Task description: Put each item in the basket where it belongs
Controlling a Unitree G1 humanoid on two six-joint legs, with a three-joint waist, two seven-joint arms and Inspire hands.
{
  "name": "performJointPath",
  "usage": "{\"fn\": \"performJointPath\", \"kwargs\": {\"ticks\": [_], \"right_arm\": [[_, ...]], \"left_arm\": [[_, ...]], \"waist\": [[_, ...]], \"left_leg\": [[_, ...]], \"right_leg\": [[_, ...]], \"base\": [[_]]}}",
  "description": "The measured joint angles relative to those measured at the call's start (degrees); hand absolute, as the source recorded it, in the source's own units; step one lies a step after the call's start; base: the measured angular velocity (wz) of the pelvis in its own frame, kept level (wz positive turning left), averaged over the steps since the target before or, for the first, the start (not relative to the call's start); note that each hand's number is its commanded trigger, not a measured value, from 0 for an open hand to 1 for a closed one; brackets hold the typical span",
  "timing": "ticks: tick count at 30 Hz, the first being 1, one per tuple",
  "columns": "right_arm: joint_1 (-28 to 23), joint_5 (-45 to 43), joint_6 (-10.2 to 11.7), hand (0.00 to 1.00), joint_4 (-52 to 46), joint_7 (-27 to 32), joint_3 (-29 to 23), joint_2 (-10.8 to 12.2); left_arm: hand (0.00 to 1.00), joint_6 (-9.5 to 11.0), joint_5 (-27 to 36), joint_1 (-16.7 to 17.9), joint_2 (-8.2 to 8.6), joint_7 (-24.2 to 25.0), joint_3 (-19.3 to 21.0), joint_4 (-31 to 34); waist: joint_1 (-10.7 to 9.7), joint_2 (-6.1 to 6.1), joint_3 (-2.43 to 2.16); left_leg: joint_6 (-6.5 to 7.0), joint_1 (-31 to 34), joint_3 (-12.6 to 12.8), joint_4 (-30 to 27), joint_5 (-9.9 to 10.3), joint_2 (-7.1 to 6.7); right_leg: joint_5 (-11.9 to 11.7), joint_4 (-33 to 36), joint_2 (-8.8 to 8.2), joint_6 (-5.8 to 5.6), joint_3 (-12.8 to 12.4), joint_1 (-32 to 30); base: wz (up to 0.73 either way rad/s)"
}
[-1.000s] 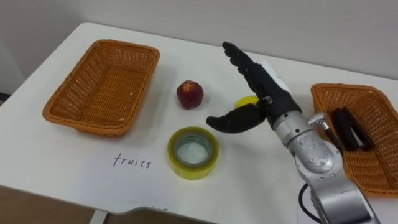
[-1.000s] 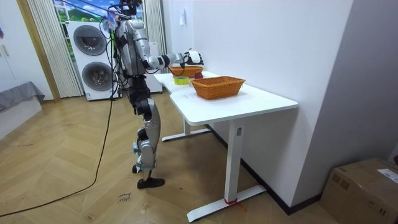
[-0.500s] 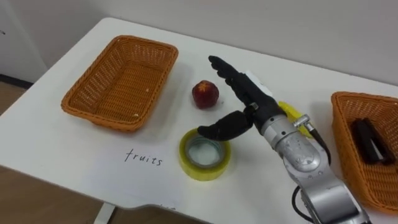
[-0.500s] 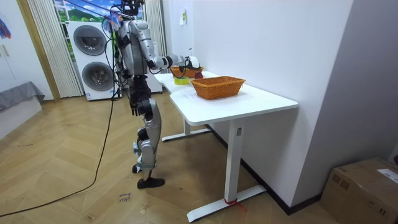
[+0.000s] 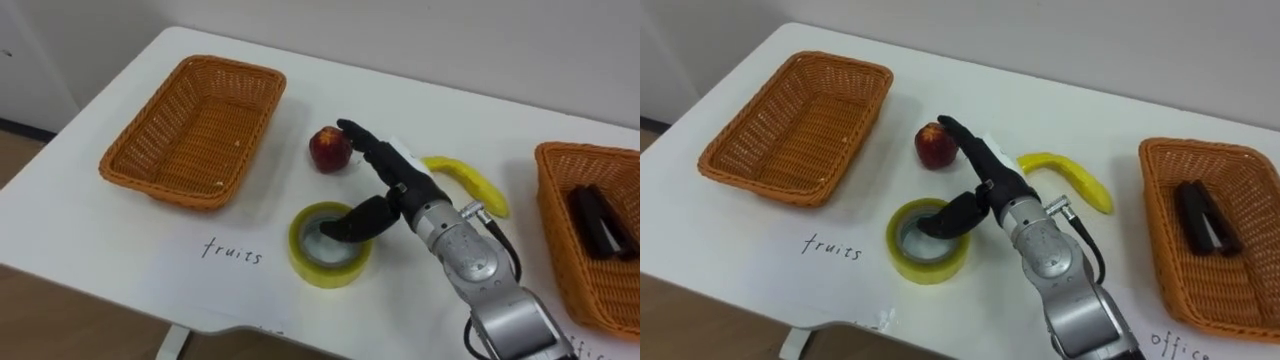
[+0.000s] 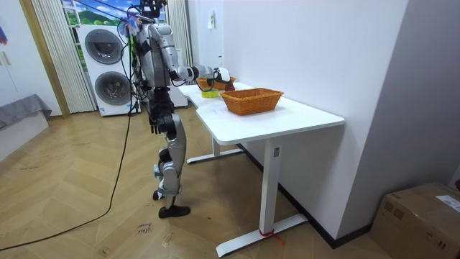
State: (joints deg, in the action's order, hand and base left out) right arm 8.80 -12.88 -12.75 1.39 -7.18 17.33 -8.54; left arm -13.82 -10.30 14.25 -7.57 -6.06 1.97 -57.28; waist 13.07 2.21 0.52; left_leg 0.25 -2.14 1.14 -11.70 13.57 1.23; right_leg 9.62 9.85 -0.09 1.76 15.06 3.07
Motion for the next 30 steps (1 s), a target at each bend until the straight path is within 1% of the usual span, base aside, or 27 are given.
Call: {"fn": "performJointPath", "kwargs": {"ticks": [7,12,15,16,17,21,23,28,30], "right_arm": [[0.00,-1.54,0.00,0.00,0.00,-0.71,0.01,0.01],[-0.01,-5.71,-0.02,0.00,0.00,-1.84,0.12,0.03],[0.00,-8.30,-0.36,0.00,0.00,-2.51,0.52,-0.13],[-0.01,-8.74,-1.05,0.00,0.04,-2.90,0.63,-0.25],[0.00,-8.77,-1.27,0.00,0.31,-3.25,0.66,-0.49],[0.01,-9.00,-1.71,0.00,0.55,-4.13,0.73,-0.96],[0.02,-9.89,-2.06,0.00,0.52,-5.02,0.82,-1.04],[0.54,-11.29,-2.56,0.00,0.47,-7.55,0.84,-1.28],[0.66,-12.47,-3.33,0.00,0.10,-8.64,0.98,-1.33]], "left_arm": [[0.00,0.01,-0.09,0.05,0.04,0.03,-0.08,-0.03],[0.00,-0.01,-0.53,0.03,0.04,0.07,-0.08,0.16],[0.00,-0.09,-0.53,0.10,0.04,0.06,-0.12,0.14],[0.00,-0.13,-0.53,0.03,0.04,0.01,-0.12,0.13],[0.00,-0.15,-0.49,-0.10,0.03,-0.03,-0.12,0.12],[0.00,-0.84,-0.49,-0.38,-0.07,-0.01,-0.46,0.20],[0.00,-1.04,-0.50,-0.34,-0.34,0.11,-0.45,0.78],[0.00,-1.10,-0.50,-0.44,-0.91,0.52,-0.44,2.31],[0.00,-1.13,-0.51,-0.46,-1.20,0.56,-0.38,2.34]], "waist": [[-0.01,-0.04,-0.02],[-0.02,-0.14,-0.09],[-0.04,-0.04,-0.15],[-0.12,0.06,-0.20],[-0.18,0.19,-0.24],[-0.13,0.49,-0.41],[-0.16,0.90,-0.40],[-0.17,1.42,-0.45],[-0.18,1.66,-0.56]], "left_leg": [[0.01,0.01,-0.23,-0.15,-0.02,-0.03],[0.04,-0.06,-0.34,-0.16,-0.15,-0.11],[0.08,-0.03,-0.68,-0.15,-0.19,-0.17],[0.09,-0.03,-1.18,-0.15,-0.23,-0.26],[0.12,-0.04,-1.54,-0.16,-0.28,-0.38],[0.24,-0.01,-1.65,-0.17,-0.36,-0.56],[0.32,0.03,-1.66,-0.15,-0.41,-0.68],[0.48,0.04,-1.64,-0.14,-0.53,-0.86],[0.49,0.02,-1.57,-0.14,-0.53,-0.86]], "right_leg": [[0.00,0.03,-0.06,0.00,0.21,0.15],[0.00,0.03,-0.22,0.00,0.83,0.38],[0.00,0.03,-0.61,-0.01,1.18,0.45],[0.01,0.02,-0.71,-0.02,1.88,0.58],[0.05,-0.01,-0.80,-0.09,2.63,0.73],[0.07,0.00,-0.83,-0.12,2.64,0.76],[0.12,0.02,-0.96,-0.20,2.70,0.73],[0.15,0.20,-1.02,-0.26,2.76,0.67],[0.15,0.23,-1.02,-0.27,2.75,0.67]], "base": [[0.00],[0.03],[0.04],[0.13],[0.13],[0.02],[0.00],[0.00],[0.00]]}}
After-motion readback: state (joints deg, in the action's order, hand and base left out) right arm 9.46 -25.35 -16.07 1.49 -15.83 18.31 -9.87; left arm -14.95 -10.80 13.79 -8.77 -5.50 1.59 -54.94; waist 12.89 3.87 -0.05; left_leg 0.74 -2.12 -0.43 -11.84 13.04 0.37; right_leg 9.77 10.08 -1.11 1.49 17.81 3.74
